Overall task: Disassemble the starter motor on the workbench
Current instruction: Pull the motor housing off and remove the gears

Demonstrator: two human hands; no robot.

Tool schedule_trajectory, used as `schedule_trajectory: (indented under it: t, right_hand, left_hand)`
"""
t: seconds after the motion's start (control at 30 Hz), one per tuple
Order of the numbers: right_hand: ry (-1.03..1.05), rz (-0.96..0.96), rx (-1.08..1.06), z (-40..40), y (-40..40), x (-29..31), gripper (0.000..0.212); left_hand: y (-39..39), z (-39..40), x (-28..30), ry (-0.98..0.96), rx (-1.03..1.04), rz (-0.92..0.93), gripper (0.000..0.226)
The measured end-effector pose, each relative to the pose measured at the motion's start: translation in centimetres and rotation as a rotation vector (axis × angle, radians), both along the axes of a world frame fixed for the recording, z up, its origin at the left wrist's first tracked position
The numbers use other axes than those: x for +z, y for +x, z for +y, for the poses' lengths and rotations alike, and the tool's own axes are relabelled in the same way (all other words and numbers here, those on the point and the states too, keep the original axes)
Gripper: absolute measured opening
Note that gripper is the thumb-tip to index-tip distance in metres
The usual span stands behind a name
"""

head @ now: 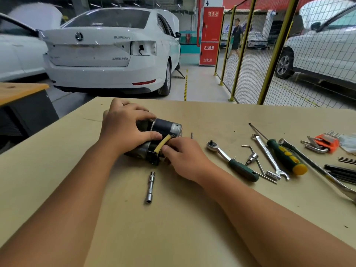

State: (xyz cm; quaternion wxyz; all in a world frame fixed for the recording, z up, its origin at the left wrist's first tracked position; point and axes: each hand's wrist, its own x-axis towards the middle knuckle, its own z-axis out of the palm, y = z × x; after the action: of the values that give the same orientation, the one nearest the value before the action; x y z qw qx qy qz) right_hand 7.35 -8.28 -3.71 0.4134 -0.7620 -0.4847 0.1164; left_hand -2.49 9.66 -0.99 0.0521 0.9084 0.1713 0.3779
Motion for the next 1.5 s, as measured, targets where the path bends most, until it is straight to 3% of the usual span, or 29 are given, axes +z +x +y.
schedule_trajectory:
  t: [0.1,0.2,0.4,0.53,0.6,0.73,0.9,1.03,1.17,1.23,1.33,1.5]
  right_hand:
    - [-0.022,-0.066,-0.023,0.2,-0.3,-0.1,0.018]
    - [0.032,0.019,-0.031,0.1,-0.2,-0.3,0.004]
    - [0.006,0.102,-0.007,-0.2,-0.2,0.2,0.018]
    - [-0.031,-0.014,-0.047,0.1,-0.4,0.0,0.019]
    - [0.001,0.043,-0.064,0.0,-0.2,-0.2,0.003]
    - [0.024,0.177,-0.018,-0.3,0.0,-0.1,0.004]
    - [0.01,0.198,-0.042,0.0,-0.3,-0.1,0.009]
    - [0.142,0.492,-0.124,-0.5,-0.1,0.5,0.011]
    - [-0.051,0.238,-0.105,-0.2,-0.6,0.7,0.017]
    - [-0.03,0.246,-0.112,-0.1,-1.1,0.7,0.016]
    - [0.177,0.461,-0.195,-0.5,-0.9,0.8,0.016]
    - [-0.004,0.215,-0.165,0.1,-1.4,0.7,0.021]
  left_hand:
    - [0.0,0.1,0.0,0.005,0.0,0.004,0.067]
    - [0.0,0.2,-0.1,0.016,-0.003,-0.006,0.067]
    - [0.1,0.5,-0.4,0.03,0.002,-0.015,0.065]
    - [0.2,0.4,-0.5,0.018,0.002,-0.032,0.064]
    - [0.2,0.3,-0.5,0.021,0.001,-0.036,0.064]
    - [0.2,0.3,-0.6,0.027,0.001,-0.035,0.062]
    - [0.2,0.3,-0.5,0.012,0.0,-0.032,0.063]
    - [0.1,0.1,-0.4,0.012,0.002,-0.016,0.065]
    - [0.0,0.1,-0.2,0.003,0.003,-0.013,0.069]
    - [0.0,0.1,-0.2,-0.003,0.003,-0.013,0.073]
    - [0.0,0.1,-0.3,-0.006,-0.002,-0.017,0.074]
    - [0.1,0.2,-0.3,-0.005,-0.009,-0.02,0.073]
